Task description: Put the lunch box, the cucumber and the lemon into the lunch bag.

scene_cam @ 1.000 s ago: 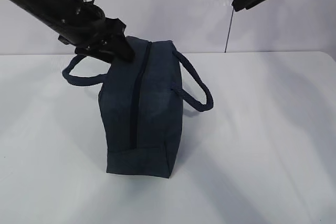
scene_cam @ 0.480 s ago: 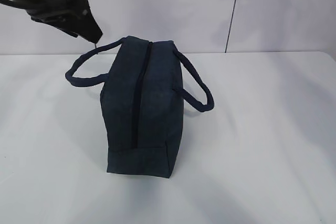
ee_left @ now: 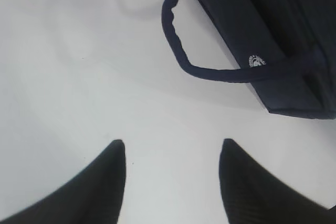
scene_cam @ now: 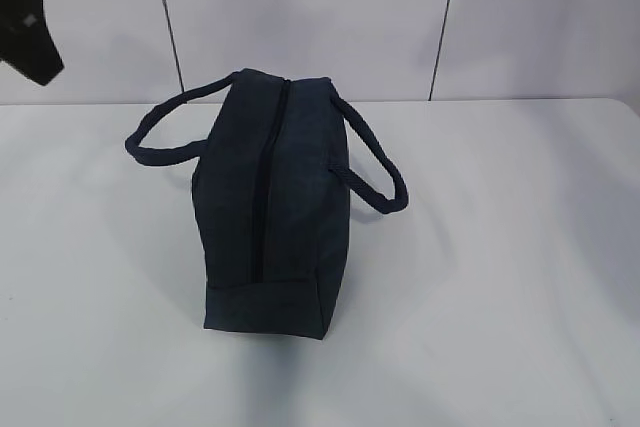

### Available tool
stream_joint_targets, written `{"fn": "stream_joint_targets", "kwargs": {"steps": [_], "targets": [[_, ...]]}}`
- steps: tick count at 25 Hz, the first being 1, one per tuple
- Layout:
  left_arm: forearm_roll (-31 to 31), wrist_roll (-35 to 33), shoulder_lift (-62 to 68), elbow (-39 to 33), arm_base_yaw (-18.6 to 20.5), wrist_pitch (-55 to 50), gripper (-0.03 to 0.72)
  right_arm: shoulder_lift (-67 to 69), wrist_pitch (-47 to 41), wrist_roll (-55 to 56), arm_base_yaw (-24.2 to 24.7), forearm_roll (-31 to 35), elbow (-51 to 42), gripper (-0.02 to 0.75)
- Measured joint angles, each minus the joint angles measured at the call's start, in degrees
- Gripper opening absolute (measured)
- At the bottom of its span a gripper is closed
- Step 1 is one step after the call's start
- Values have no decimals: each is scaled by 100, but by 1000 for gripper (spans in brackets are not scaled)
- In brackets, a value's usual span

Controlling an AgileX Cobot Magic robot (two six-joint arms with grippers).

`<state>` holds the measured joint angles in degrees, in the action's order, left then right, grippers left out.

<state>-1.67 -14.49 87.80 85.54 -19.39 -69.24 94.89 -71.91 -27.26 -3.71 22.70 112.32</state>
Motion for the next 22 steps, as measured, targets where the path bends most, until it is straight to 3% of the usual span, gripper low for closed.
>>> {"fn": "stream_joint_targets", "kwargs": {"steps": [4, 14, 22], "targets": [[100, 181, -594, -313, 0, 109, 412, -510, 0, 0, 0, -35, -421, 249], [111, 756, -2695, -2036, 0, 1003, 412, -1916, -21, 0, 0, -269, -2327, 249], [101, 1016, -4271, -3141, 0, 1096, 412, -3080, -21, 0, 0, -523, -3598, 249]]}}
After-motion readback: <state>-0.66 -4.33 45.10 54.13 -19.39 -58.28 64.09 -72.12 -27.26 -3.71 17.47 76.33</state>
